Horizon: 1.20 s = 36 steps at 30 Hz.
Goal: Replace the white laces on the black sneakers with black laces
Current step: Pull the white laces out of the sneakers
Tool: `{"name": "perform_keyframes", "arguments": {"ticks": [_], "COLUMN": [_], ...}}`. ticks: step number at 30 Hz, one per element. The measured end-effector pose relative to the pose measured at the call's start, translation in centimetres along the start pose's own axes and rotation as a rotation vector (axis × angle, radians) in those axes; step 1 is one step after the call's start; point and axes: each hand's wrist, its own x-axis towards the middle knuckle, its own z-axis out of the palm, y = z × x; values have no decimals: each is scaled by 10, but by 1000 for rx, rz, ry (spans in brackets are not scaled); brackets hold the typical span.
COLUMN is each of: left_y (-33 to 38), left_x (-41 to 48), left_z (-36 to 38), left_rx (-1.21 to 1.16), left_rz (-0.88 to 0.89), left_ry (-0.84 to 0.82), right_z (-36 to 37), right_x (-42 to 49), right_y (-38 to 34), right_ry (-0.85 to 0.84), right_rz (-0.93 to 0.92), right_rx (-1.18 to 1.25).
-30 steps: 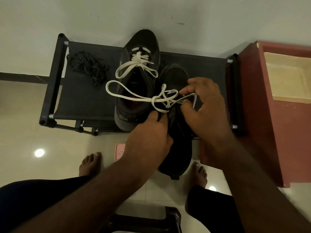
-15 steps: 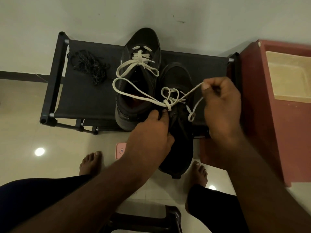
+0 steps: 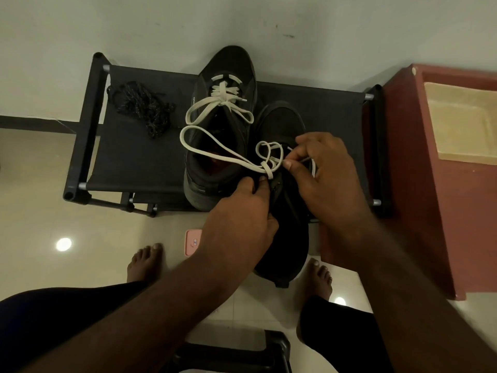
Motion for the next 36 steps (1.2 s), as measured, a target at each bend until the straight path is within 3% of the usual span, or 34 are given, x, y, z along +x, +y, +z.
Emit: {"name": "perform_keyframes", "arguments": {"ticks": [5, 8, 12, 16, 20, 25, 36], "left_y": [0, 1, 0, -3, -2, 12, 30], "left_x": [0, 0, -1, 0, 2, 2, 14], "left_z": [-3, -3, -3, 0, 2, 3, 18], "left_rx": [-29, -12, 18, -13, -280, -797, -1003], "left_rz": [2, 2, 5, 21, -4, -228, -480], "left_ry": [1, 3, 1, 28, 152, 188, 366], "right_z": [-11, -8, -5, -1, 7, 0, -8], "right_x": [2, 3, 4, 0, -1, 1, -12], "right_y": [-4, -5, -3, -7, -3, 4, 13], "right_ry": [228, 282, 198, 121, -25, -146, -244], "right_rz": [170, 247, 311, 259, 209, 162, 106], "right_rx": [165, 266, 297, 314, 267, 219, 215]}}
